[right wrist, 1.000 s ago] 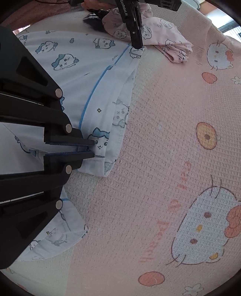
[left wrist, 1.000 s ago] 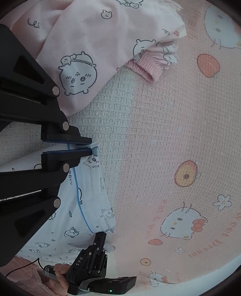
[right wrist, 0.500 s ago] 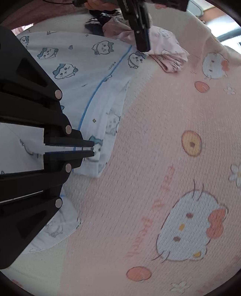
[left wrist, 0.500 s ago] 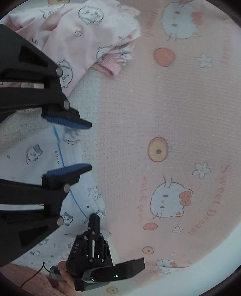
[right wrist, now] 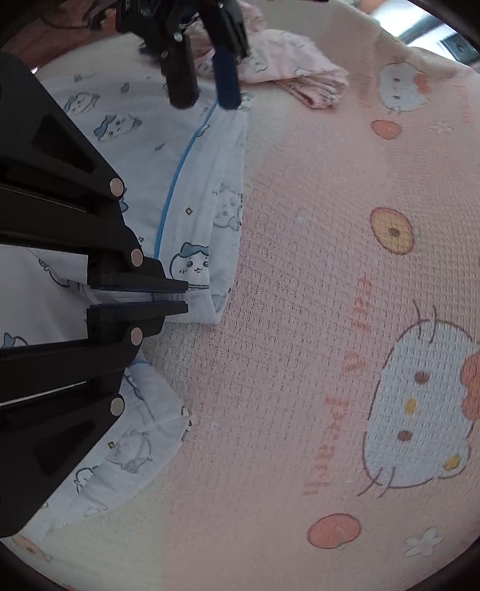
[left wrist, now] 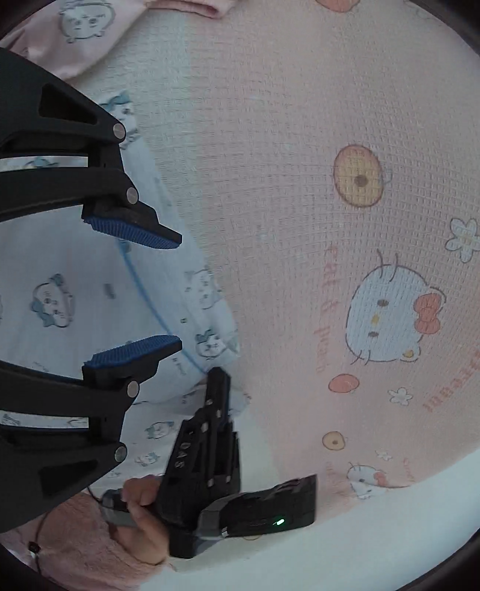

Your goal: Fold clothes

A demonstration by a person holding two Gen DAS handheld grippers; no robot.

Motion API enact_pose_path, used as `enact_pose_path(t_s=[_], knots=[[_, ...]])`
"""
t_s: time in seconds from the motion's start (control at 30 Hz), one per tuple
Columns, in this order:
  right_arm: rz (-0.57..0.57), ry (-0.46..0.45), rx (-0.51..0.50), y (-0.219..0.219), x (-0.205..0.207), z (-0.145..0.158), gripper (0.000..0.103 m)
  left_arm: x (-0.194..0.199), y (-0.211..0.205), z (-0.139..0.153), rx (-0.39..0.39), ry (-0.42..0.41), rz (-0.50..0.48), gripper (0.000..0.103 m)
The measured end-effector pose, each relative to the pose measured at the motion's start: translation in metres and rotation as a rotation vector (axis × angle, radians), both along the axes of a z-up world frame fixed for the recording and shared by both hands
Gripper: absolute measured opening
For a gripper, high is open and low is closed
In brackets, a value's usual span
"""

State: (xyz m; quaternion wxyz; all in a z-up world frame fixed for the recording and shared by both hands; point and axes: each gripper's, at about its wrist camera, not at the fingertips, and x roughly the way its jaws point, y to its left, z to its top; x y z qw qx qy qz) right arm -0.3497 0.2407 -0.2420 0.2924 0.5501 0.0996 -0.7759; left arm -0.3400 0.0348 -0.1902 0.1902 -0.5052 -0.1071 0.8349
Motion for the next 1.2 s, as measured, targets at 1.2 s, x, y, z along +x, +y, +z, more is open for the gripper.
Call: enact_pose_path(t_s=[1.2], knots=[[0.239,-0.101,0.157,-0.066,-0.036,-0.012,0.017,-0.032,0.022,-0.03,-0.193,-0.071,-0.123,0.03]])
